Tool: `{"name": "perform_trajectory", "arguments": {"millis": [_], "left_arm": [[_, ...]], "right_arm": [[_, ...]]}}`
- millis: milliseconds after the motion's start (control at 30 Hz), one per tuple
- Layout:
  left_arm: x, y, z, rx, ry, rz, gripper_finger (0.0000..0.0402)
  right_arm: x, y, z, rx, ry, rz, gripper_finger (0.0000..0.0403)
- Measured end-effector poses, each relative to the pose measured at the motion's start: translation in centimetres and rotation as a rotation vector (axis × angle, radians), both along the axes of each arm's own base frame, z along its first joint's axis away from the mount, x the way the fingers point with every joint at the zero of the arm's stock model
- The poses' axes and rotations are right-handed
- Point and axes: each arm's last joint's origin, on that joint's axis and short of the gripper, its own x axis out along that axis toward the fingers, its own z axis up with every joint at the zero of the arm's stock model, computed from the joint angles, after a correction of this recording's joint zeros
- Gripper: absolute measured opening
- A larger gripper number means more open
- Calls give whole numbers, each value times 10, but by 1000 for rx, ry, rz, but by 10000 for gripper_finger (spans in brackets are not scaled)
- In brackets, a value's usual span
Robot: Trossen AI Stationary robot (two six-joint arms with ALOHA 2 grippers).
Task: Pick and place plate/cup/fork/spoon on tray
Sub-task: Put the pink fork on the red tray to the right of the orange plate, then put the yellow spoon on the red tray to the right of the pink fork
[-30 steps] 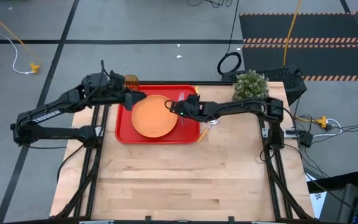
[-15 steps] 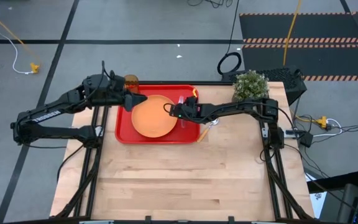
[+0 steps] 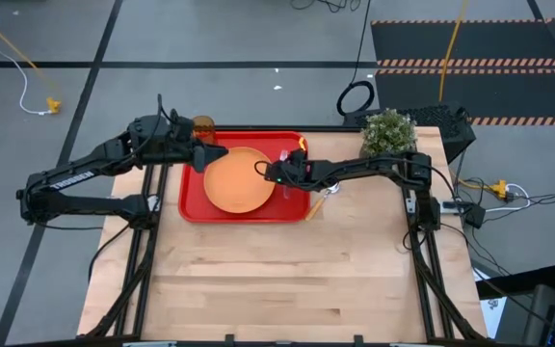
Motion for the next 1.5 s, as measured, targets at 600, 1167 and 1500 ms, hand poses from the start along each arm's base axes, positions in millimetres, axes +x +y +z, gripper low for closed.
{"name": "perform_trajectory", "arguments": {"millis": [600,1167,1500], "left_arm": [[0,0,0,-5,-2,13,131],[0,0,0,-23,-7,19,131],[0,0,0,-26,-8,20,131]], "right_arm": [[7,0,-16,51,-31,10,49],[7,0,-17,76,-30,19,57],[7,0,-17,76,-28,19,118]]}}
